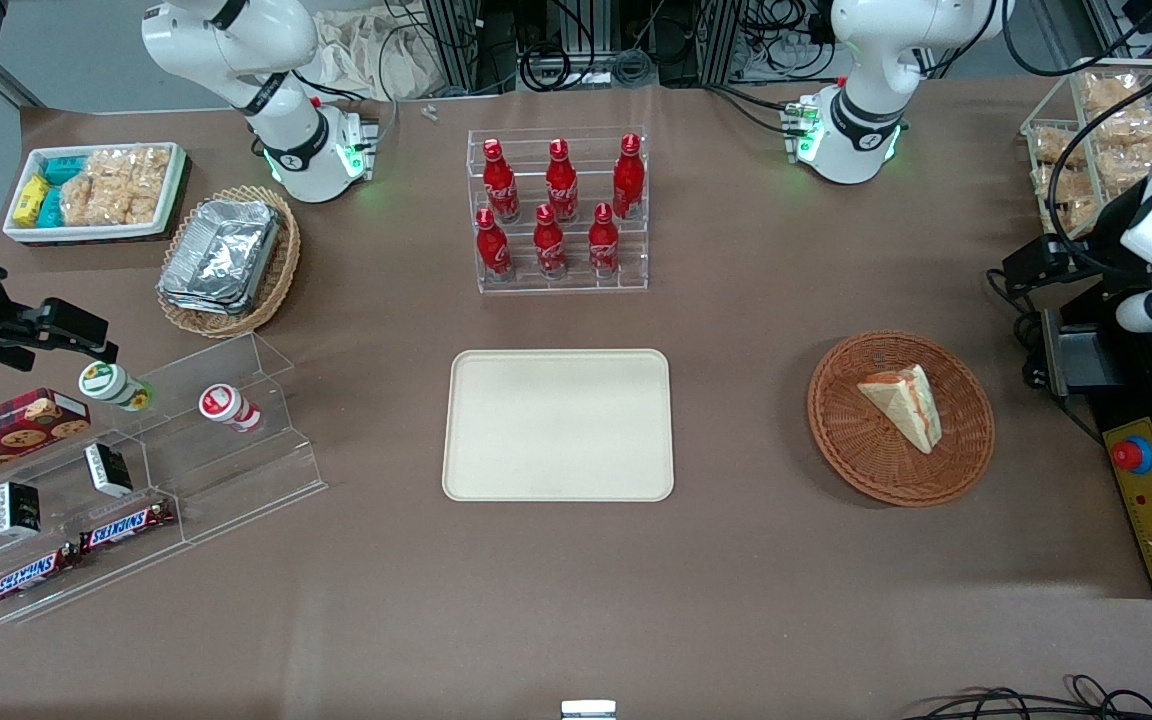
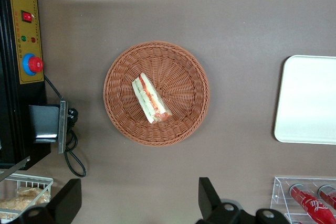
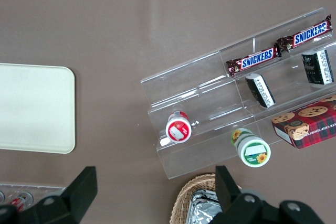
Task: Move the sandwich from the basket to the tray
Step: 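Move the left gripper down toward the sandwich wedge in the wicker basket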
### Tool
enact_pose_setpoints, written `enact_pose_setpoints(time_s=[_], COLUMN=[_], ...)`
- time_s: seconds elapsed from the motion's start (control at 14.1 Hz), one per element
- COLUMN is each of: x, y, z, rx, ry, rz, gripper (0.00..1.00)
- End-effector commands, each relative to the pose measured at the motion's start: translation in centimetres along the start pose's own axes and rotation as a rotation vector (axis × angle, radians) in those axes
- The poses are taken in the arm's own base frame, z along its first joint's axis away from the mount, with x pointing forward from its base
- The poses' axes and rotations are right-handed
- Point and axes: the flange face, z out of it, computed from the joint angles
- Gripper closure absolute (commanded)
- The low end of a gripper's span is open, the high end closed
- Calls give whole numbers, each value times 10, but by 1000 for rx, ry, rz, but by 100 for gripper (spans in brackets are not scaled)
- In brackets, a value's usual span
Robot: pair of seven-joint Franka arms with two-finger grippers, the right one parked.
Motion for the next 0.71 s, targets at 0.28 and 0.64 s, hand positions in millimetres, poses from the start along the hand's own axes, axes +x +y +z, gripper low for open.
enact_pose_setpoints(time_s=[0.28, 0.64], x=[-2, 0], y=[2, -12], z=[12, 73], rx=[25, 44], ry=[-62, -112], rz=[-65, -321], gripper=[0, 0])
